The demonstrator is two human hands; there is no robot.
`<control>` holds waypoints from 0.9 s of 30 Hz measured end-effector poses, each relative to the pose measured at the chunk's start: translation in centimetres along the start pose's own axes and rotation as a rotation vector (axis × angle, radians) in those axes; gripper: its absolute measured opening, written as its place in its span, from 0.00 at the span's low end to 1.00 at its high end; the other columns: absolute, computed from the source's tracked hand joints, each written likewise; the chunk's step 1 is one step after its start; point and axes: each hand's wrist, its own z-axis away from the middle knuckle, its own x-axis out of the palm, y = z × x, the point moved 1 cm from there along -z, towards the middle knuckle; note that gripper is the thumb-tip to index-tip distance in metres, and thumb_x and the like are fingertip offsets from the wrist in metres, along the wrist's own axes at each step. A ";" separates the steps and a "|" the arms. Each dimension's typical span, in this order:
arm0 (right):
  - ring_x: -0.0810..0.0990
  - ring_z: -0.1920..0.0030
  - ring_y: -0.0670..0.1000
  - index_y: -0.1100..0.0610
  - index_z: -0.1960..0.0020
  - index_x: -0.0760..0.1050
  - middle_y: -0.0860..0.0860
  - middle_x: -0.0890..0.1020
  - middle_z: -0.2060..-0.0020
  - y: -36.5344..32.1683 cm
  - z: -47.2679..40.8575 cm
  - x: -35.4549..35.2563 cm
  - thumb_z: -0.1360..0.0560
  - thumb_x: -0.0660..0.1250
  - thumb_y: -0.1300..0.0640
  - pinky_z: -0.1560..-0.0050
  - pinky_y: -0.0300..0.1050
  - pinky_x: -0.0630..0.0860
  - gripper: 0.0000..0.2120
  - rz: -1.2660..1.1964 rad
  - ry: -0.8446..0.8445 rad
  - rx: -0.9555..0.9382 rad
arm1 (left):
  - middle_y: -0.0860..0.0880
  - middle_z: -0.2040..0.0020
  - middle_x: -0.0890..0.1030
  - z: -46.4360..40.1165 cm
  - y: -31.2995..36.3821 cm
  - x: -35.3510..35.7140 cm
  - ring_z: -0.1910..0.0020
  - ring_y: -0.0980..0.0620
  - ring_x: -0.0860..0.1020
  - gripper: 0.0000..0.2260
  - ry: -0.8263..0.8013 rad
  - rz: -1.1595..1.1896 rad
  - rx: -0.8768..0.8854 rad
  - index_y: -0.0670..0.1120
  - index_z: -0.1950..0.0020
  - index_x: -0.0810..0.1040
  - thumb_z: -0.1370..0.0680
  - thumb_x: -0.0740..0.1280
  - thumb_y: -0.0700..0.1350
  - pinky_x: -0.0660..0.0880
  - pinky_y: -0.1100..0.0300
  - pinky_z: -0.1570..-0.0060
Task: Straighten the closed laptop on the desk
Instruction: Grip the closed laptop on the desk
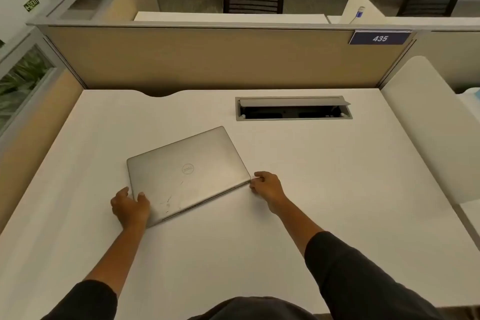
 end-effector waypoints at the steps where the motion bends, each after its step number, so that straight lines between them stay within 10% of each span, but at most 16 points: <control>1: 0.85 0.40 0.60 0.63 0.26 0.75 0.62 0.83 0.37 0.0 -0.3 0.2 0.19 0.64 0.64 0.32 0.57 0.81 0.21 0.042 0.008 -0.008 | 0.34 0.25 0.72 -0.1 0.0 -0.1 0.28 0.31 0.75 0.24 -0.024 -0.010 -0.042 0.38 0.23 0.70 0.19 0.69 0.40 0.74 0.38 0.28; 6: 0.80 0.57 0.57 0.63 0.41 0.83 0.57 0.83 0.55 -0.5 0.0 1.3 0.23 0.57 0.65 0.53 0.46 0.78 0.18 0.167 -0.018 -0.015 | 0.36 0.32 0.80 -0.3 -0.1 -0.4 0.33 0.33 0.79 0.22 -0.082 -0.031 -0.121 0.37 0.26 0.74 0.19 0.69 0.42 0.77 0.42 0.32; 10: 0.75 0.61 0.55 0.65 0.42 0.80 0.57 0.80 0.58 -0.4 -0.2 2.1 0.25 0.57 0.68 0.62 0.42 0.72 0.17 0.120 -0.030 0.025 | 0.44 0.57 0.77 -1.7 0.4 -0.5 0.59 0.45 0.77 0.06 -0.104 0.065 -0.229 0.40 0.54 0.79 0.19 0.71 0.41 0.76 0.57 0.53; 16: 0.76 0.59 0.55 0.64 0.40 0.78 0.56 0.79 0.55 -0.7 -0.9 2.7 0.27 0.60 0.69 0.65 0.40 0.71 0.18 0.138 -0.013 0.053 | 0.44 0.66 0.71 -2.9 0.4 -0.7 0.68 0.47 0.68 0.20 -0.098 0.176 -0.411 0.42 0.69 0.69 0.20 0.72 0.40 0.70 0.55 0.49; 22: 0.76 0.54 0.55 0.67 0.41 0.79 0.57 0.79 0.51 -1.8 -2.1 1.5 0.28 0.63 0.67 0.65 0.39 0.70 0.16 0.261 0.010 0.026 | 0.42 0.51 0.81 0.2 0.1 -0.5 0.47 0.43 0.78 0.05 -0.190 0.322 -0.526 0.38 0.53 0.80 0.21 0.74 0.38 0.78 0.47 0.33; 27: 0.81 0.49 0.58 0.68 0.39 0.80 0.62 0.83 0.45 -3.1 -3.6 -0.3 0.27 0.64 0.67 0.55 0.42 0.76 0.17 0.288 0.036 -0.003 | 0.39 0.43 0.82 5.3 0.4 0.0 0.49 0.41 0.81 0.09 -0.217 0.494 -0.617 0.36 0.42 0.80 0.22 0.72 0.33 0.79 0.44 0.36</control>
